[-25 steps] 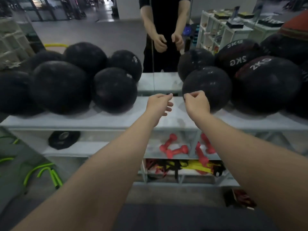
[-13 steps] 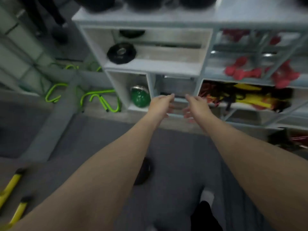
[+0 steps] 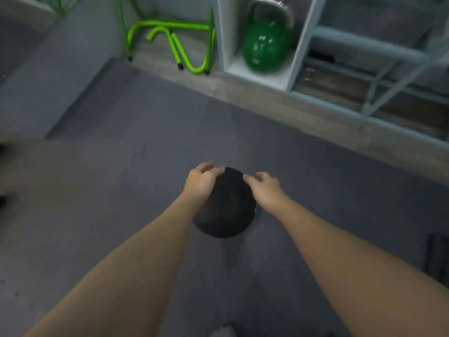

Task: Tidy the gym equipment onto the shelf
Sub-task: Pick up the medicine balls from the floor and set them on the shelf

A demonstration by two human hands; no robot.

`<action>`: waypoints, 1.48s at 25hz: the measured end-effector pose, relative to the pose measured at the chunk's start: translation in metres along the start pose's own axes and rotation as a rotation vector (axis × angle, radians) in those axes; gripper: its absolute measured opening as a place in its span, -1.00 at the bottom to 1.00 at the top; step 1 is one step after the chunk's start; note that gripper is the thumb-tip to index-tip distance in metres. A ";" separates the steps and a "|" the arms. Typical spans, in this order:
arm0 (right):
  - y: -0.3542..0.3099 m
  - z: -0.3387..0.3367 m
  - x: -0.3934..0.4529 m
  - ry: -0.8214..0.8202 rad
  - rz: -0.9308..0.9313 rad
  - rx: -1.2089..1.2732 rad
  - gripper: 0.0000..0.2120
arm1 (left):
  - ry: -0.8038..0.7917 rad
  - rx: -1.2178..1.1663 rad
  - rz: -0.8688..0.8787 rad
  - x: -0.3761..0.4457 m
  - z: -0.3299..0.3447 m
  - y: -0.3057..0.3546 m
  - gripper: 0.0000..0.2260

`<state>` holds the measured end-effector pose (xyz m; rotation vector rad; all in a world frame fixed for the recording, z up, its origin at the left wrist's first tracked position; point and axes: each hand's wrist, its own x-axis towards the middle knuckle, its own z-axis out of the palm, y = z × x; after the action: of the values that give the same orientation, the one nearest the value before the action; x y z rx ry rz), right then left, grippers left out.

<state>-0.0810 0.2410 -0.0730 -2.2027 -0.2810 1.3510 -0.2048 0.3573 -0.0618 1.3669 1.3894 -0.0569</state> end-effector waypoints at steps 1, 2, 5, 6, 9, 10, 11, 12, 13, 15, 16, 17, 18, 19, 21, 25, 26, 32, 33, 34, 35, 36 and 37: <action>0.009 0.019 0.022 -0.003 0.028 -0.005 -0.30 | 0.037 -0.027 -0.029 0.019 0.005 -0.021 -0.48; 0.016 0.032 0.041 -0.006 0.053 -0.004 -0.26 | 0.073 -0.031 -0.048 0.035 0.011 -0.039 -0.41; 0.029 0.052 0.078 -0.056 0.099 0.123 -0.03 | 0.105 -0.056 -0.103 0.063 0.016 -0.067 -0.13; 0.033 0.057 0.087 -0.071 0.104 0.191 0.04 | 0.101 -0.121 -0.126 0.070 0.014 -0.074 -0.05; 0.039 0.063 0.103 -0.047 0.091 0.323 0.13 | 0.068 -0.308 -0.295 0.083 0.004 -0.078 -0.01; 0.041 0.064 0.103 -0.021 0.094 0.343 0.14 | 0.057 -0.351 -0.315 0.084 0.003 -0.078 -0.07; 0.043 0.065 0.103 0.002 0.093 0.378 0.16 | 0.065 -0.371 -0.319 0.084 0.004 -0.077 -0.13; 0.047 0.067 0.100 0.017 0.093 0.425 0.17 | 0.080 -0.384 -0.306 0.082 0.006 -0.077 -0.17; 0.050 0.068 0.095 0.029 0.097 0.475 0.16 | 0.097 -0.393 -0.296 0.080 0.009 -0.077 -0.19; 0.055 0.065 0.082 0.014 0.110 0.560 0.04 | 0.119 -0.404 -0.284 0.073 0.013 -0.075 -0.24; 0.058 0.062 0.074 0.012 0.128 0.596 -0.03 | 0.117 -0.400 -0.287 0.069 0.015 -0.071 -0.25; 0.062 0.057 0.065 0.019 0.143 0.630 -0.10 | 0.105 -0.385 -0.292 0.065 0.016 -0.065 -0.25; 0.065 0.053 0.057 0.026 0.155 0.659 -0.16 | 0.087 -0.363 -0.295 0.058 0.018 -0.058 -0.25; 0.067 0.046 0.047 0.032 0.159 0.687 -0.20 | 0.075 -0.346 -0.293 0.051 0.019 -0.049 -0.26; 0.063 0.029 0.028 0.049 0.152 0.717 -0.23 | 0.063 -0.325 -0.270 0.035 0.020 -0.030 -0.31; 0.028 -0.023 -0.025 0.117 0.093 0.731 -0.27 | 0.042 -0.302 -0.176 -0.015 0.018 0.032 -0.42; 0.015 -0.040 -0.041 0.140 0.070 0.732 -0.30 | 0.035 -0.307 -0.158 -0.030 0.015 0.051 -0.41; -0.080 -0.159 -0.166 0.236 -0.032 0.750 -0.30 | -0.009 -0.307 0.011 -0.152 -0.009 0.206 -0.42; -0.098 -0.183 -0.192 0.254 -0.049 0.775 -0.29 | -0.025 -0.302 0.058 -0.179 -0.014 0.240 -0.48; -0.117 -0.210 -0.222 0.280 -0.076 0.801 -0.31 | -0.037 -0.285 0.092 -0.208 -0.018 0.275 -0.53; -0.135 -0.237 -0.252 0.309 -0.109 0.841 -0.34 | -0.060 -0.254 0.139 -0.238 -0.021 0.312 -0.57; -0.154 -0.267 -0.283 0.337 -0.149 0.875 -0.34 | -0.078 -0.227 0.201 -0.269 -0.024 0.351 -0.61; -0.171 -0.292 -0.310 0.366 -0.183 0.890 -0.30 | -0.087 -0.212 0.260 -0.293 -0.026 0.383 -0.62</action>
<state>0.0429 0.1511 0.3592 -1.5572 0.2220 0.7267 -0.0375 0.3070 0.3881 1.3388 1.1033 0.1957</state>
